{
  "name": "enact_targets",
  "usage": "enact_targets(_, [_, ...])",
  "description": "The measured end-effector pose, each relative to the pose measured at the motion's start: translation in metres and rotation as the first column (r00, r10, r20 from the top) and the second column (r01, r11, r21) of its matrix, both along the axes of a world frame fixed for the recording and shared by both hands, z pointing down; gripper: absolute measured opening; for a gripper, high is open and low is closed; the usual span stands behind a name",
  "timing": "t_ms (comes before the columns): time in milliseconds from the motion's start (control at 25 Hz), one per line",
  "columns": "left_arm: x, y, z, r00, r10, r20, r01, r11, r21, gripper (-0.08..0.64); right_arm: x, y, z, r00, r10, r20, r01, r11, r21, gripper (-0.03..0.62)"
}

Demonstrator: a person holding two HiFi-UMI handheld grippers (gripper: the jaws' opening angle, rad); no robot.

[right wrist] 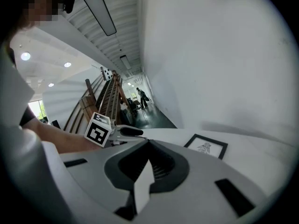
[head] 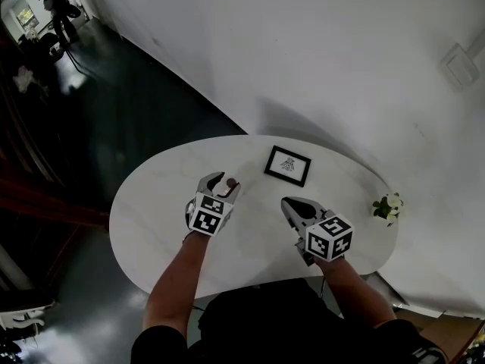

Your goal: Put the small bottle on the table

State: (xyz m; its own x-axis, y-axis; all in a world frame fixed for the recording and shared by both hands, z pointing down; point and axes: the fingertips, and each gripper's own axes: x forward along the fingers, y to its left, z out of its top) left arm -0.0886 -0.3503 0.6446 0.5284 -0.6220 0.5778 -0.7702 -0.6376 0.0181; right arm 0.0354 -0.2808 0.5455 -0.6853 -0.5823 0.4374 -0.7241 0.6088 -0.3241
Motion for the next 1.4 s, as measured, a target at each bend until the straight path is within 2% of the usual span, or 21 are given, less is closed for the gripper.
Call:
enact_targets(160, [-0.017, 0.011, -0.023, 1.000, -0.013, -0.008, 0.014, 0.999, 0.039, 0.198, -0.017, 0.011, -0.016, 1.000, -0.012, -0.022, 0.013, 0.999, 0.036, -0.008])
enact_targets(320, [-0.022, 0.035, -0.038, 0.998, 0.037, 0.044, -0.041, 0.995, 0.093, 0.198, -0.035, 0.022, -0.029, 0.999, -0.021, -0.047, 0.025, 0.997, 0.079, -0.008])
enact_targets(440, [-0.029, 0.052, -0.051, 0.998, 0.062, 0.032, -0.065, 0.992, 0.108, 0.188, -0.050, 0.031, -0.038, 0.999, -0.023, -0.042, 0.027, 0.995, 0.098, -0.008])
enact_targets(520, [-0.035, 0.063, -0.059, 0.997, 0.077, 0.022, -0.079, 0.990, 0.115, 0.082, -0.057, 0.036, -0.042, 0.999, -0.024, -0.036, 0.028, 0.994, 0.110, -0.008])
enact_targets(600, [-0.041, 0.072, -0.066, 0.997, 0.076, 0.015, -0.078, 0.989, 0.125, 0.069, -0.062, 0.040, -0.046, 0.999, -0.025, -0.037, 0.029, 0.992, 0.121, -0.008])
enact_targets(680, [-0.045, 0.081, -0.075, 0.997, 0.071, -0.025, -0.067, 0.991, 0.114, 0.069, -0.063, 0.041, -0.051, 0.999, -0.028, -0.037, 0.032, 0.990, 0.137, -0.008])
enact_targets(800, [-0.047, 0.095, -0.092, 0.990, 0.065, -0.128, -0.057, 0.996, 0.070, 0.069, -0.065, 0.042, -0.060, 0.999, -0.041, -0.022, 0.044, 0.986, 0.159, -0.008])
enact_targets(880, [-0.050, 0.104, -0.102, 0.986, 0.055, -0.155, -0.046, 0.997, 0.060, 0.069, -0.067, 0.043, -0.068, 0.998, -0.065, 0.001, 0.063, 0.982, 0.176, -0.008])
enact_targets(1040, [-0.048, 0.117, -0.120, 0.988, 0.012, -0.157, 0.000, 0.997, 0.077, 0.042, -0.054, 0.046, -0.076, 0.994, -0.108, 0.006, 0.104, 0.973, 0.206, -0.008])
enact_targets(1240, [-0.026, 0.121, -0.139, 0.986, -0.079, -0.145, 0.094, 0.990, 0.103, 0.023, -0.007, 0.050, -0.082, 0.989, -0.142, 0.037, 0.131, 0.969, 0.211, -0.008])
enact_targets(1320, [-0.017, 0.123, -0.149, 0.976, -0.134, -0.170, 0.155, 0.981, 0.114, 0.023, 0.015, 0.053, -0.087, 0.986, -0.155, 0.055, 0.139, 0.966, 0.219, -0.008])
enact_targets(1400, [-0.009, 0.126, -0.162, 0.955, -0.203, -0.216, 0.234, 0.964, 0.130, 0.017, 0.035, 0.055, -0.094, 0.982, -0.170, 0.081, 0.148, 0.962, 0.230, -0.008])
